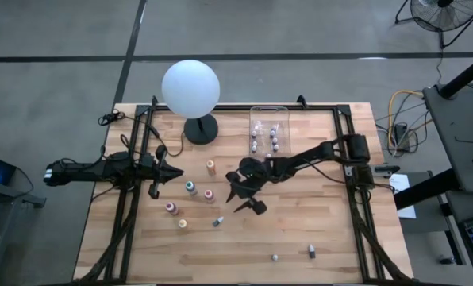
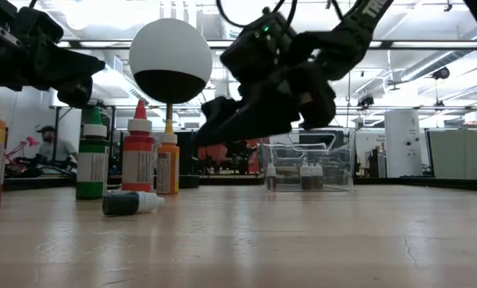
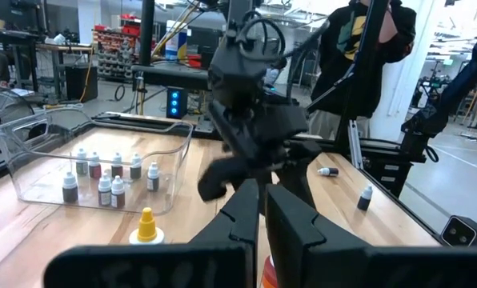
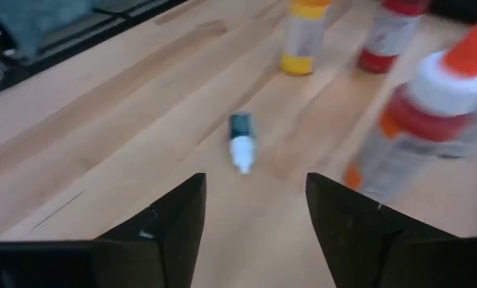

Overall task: Pick & Place food coloring
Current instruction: Put the small black food coloring bottle into the transparent bin

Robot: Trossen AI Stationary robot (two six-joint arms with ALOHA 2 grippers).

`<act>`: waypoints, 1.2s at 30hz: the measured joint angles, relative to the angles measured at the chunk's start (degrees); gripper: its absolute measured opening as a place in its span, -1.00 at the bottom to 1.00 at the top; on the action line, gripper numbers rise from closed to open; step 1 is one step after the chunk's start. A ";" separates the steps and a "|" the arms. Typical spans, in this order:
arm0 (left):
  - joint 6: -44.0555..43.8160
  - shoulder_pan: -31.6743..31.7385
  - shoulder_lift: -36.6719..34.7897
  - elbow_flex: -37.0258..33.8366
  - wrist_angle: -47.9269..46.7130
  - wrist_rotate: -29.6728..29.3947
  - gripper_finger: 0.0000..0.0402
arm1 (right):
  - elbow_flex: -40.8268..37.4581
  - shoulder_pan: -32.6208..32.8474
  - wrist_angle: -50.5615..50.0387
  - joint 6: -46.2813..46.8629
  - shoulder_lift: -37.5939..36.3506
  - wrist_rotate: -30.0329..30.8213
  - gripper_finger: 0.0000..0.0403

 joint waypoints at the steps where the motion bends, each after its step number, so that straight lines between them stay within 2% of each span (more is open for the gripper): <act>1: -0.01 -0.01 0.00 0.01 0.00 0.00 -1.00 | 0.44 0.05 -0.04 -0.02 0.72 -0.77 0.04; 16: 0.00 -0.01 0.00 0.00 0.00 0.00 -1.00 | 7.54 1.72 0.00 0.44 8.21 -1.17 0.04; 36: -0.02 -0.02 0.20 0.01 0.00 0.00 -1.00 | 11.66 2.71 -0.09 2.10 12.67 -1.15 0.04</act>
